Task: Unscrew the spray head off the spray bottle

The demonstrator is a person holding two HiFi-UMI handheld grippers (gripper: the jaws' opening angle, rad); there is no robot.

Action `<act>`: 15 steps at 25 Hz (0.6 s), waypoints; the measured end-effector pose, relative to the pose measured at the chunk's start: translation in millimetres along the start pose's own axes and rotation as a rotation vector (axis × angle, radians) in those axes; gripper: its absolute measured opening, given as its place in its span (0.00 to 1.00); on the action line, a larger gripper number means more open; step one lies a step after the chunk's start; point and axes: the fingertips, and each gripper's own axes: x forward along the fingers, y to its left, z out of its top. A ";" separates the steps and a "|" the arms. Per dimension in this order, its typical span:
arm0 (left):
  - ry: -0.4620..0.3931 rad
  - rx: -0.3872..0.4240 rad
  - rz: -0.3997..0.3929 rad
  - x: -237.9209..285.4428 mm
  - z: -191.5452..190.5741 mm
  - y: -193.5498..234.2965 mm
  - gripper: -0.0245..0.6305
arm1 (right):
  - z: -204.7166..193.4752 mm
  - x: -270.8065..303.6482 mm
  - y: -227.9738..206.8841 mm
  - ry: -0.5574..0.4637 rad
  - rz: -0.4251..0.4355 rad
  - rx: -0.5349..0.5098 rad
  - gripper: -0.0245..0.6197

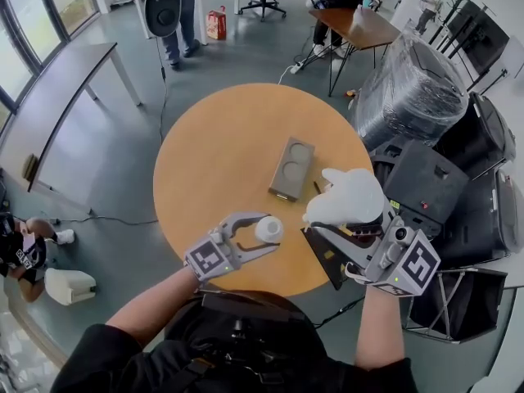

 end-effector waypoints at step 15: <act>-0.005 0.003 0.105 -25.1 -66.0 47.4 0.51 | -283.2 -4.2 -23.9 0.518 -0.123 0.277 0.42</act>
